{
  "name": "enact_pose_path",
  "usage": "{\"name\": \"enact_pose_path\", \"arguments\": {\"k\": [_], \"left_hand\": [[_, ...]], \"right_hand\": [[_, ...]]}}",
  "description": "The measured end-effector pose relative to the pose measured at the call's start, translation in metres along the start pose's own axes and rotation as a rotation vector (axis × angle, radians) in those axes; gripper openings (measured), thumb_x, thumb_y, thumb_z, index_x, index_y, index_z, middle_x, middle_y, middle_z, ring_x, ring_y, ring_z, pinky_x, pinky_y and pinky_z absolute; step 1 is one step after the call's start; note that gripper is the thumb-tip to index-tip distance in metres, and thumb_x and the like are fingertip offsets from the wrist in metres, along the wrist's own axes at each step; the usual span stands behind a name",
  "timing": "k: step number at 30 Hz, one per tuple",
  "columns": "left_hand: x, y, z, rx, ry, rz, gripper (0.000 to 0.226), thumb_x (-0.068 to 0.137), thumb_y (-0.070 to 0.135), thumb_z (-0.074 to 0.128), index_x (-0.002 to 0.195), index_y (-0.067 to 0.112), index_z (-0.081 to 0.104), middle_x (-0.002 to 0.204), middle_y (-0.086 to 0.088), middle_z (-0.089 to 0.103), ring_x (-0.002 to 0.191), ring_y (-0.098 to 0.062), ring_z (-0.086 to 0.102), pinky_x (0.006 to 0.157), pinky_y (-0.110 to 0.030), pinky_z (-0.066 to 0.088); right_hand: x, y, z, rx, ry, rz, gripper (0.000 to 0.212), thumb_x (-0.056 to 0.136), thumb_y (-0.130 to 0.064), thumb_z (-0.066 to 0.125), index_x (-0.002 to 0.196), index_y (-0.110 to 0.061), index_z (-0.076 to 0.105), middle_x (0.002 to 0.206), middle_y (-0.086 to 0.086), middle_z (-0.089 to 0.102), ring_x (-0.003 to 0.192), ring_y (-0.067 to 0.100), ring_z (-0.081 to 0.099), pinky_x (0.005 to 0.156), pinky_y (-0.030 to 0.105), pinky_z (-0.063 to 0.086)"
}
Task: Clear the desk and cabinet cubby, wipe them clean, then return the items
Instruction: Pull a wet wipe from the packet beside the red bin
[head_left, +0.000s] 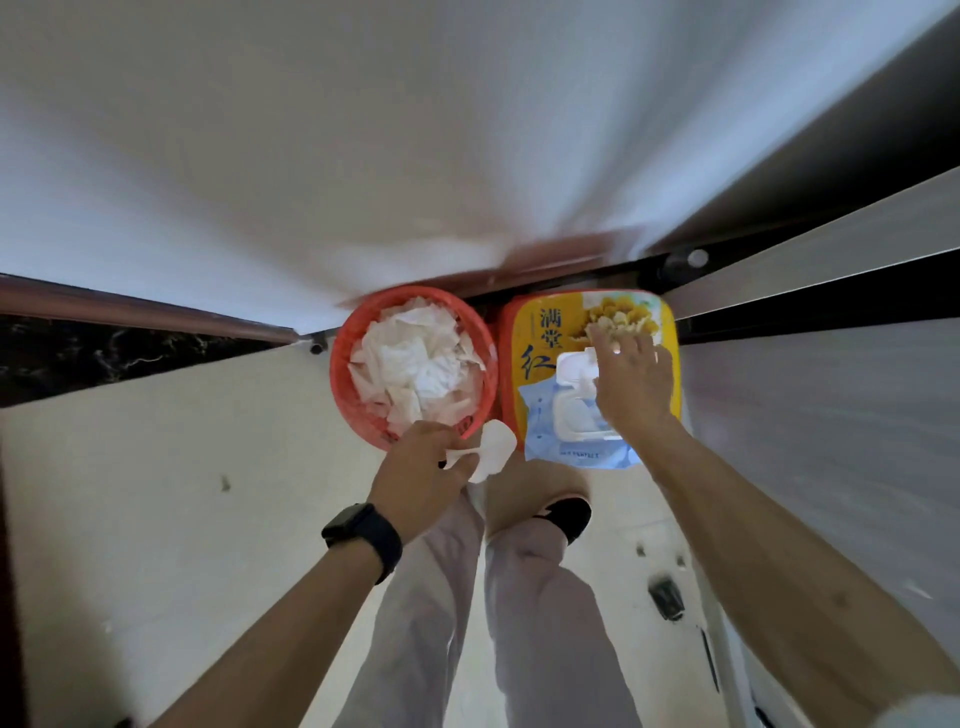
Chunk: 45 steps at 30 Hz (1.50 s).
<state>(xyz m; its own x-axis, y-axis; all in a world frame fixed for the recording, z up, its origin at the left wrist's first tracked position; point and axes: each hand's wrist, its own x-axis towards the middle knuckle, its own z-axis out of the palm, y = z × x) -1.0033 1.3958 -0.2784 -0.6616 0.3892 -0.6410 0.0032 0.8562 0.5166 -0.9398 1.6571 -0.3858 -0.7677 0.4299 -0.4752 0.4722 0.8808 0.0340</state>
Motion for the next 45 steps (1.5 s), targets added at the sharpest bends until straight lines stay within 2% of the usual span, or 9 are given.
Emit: {"name": "enact_pose_path", "arguments": {"k": [3,6,13,18,24,29,36,39,45], "left_hand": [[-0.001,-0.008,0.007,0.02,-0.027,0.013,0.018,0.091,0.026,0.067,0.105,0.017,0.073,0.11,0.006,0.059,0.082,0.004,0.052,0.072,0.002,0.034],[0.002,-0.007,0.015,0.02,-0.037,0.004,0.015,0.091,0.027,0.067,0.103,0.021,0.073,0.108,0.008,0.059,0.082,0.005,0.052,0.072,0.0,0.034],[0.009,0.016,0.027,0.045,-0.095,0.011,0.017,0.092,0.028,0.062,0.103,0.019,0.071,0.101,0.001,0.061,0.092,-0.015,0.054,0.073,-0.019,0.039],[0.018,0.029,0.021,0.012,-0.072,-0.02,0.021,0.093,0.029,0.062,0.108,0.019,0.072,0.104,0.002,0.06,0.095,-0.017,0.057,0.084,-0.03,0.043],[0.006,0.036,0.0,-0.029,-0.058,-0.082,0.02,0.092,0.032,0.063,0.107,0.023,0.073,0.097,0.005,0.066,0.091,-0.015,0.06,0.077,-0.028,0.043],[-0.024,0.05,-0.032,-0.16,-0.025,-0.083,0.017,0.092,0.03,0.064,0.103,0.02,0.072,0.094,0.006,0.071,0.083,-0.01,0.062,0.072,-0.02,0.044],[-0.125,0.089,-0.083,-0.441,-0.113,-0.065,0.012,0.094,0.023,0.066,0.102,0.017,0.073,0.091,0.006,0.07,0.086,-0.009,0.065,0.082,-0.023,0.051],[-0.186,0.104,-0.112,-0.491,-0.109,-0.04,0.015,0.093,0.021,0.067,0.106,0.017,0.072,0.096,0.004,0.071,0.094,-0.015,0.068,0.088,-0.03,0.052],[-0.32,0.101,-0.169,-0.539,0.129,-0.035,0.016,0.091,0.033,0.069,0.105,0.025,0.072,0.106,0.0,0.072,0.099,-0.014,0.066,0.085,-0.021,0.05]], "right_hand": [[-0.009,0.0,0.014,-0.148,0.237,-0.126,0.04,0.057,-0.003,0.078,0.093,-0.016,0.067,0.086,0.01,0.062,0.083,0.033,0.06,0.066,0.038,0.049],[-0.025,0.003,0.036,-0.115,0.335,-0.171,0.027,0.067,0.0,0.063,0.089,-0.016,0.065,0.082,0.008,0.06,0.073,0.031,0.057,0.057,0.035,0.04],[-0.093,-0.011,0.101,0.131,-0.027,-0.15,0.064,0.084,-0.017,0.039,0.146,-0.004,0.044,0.152,0.012,0.046,0.142,0.03,0.041,0.115,0.057,0.026],[-0.097,-0.011,0.115,0.173,-0.096,-0.155,0.076,0.085,-0.041,0.04,0.152,-0.006,0.032,0.158,0.01,0.036,0.152,0.023,0.017,0.12,0.054,0.003],[-0.086,-0.01,0.087,0.1,-0.148,-0.133,0.07,0.087,-0.027,0.055,0.151,-0.01,0.035,0.156,0.008,0.04,0.142,0.028,0.042,0.118,0.052,-0.013],[-0.108,-0.022,0.024,0.394,-0.108,-0.099,0.081,0.059,-0.011,0.085,0.135,-0.002,0.054,0.142,0.023,0.053,0.125,0.041,0.058,0.094,0.059,0.049],[-0.201,-0.033,-0.155,1.47,-0.256,0.112,0.041,0.089,-0.026,0.07,0.128,-0.028,0.057,0.122,-0.015,0.06,0.118,0.004,0.055,0.087,0.012,0.044],[-0.24,-0.036,-0.228,1.346,-0.337,-0.223,0.055,0.087,-0.02,0.076,0.134,-0.036,0.052,0.125,-0.033,0.054,0.114,-0.025,0.047,0.086,0.001,0.041],[-0.301,-0.071,-0.329,0.947,-0.335,-0.555,0.015,0.089,-0.02,0.073,0.093,-0.034,0.07,0.097,-0.012,0.072,0.09,-0.002,0.066,0.079,0.019,0.046]]}}
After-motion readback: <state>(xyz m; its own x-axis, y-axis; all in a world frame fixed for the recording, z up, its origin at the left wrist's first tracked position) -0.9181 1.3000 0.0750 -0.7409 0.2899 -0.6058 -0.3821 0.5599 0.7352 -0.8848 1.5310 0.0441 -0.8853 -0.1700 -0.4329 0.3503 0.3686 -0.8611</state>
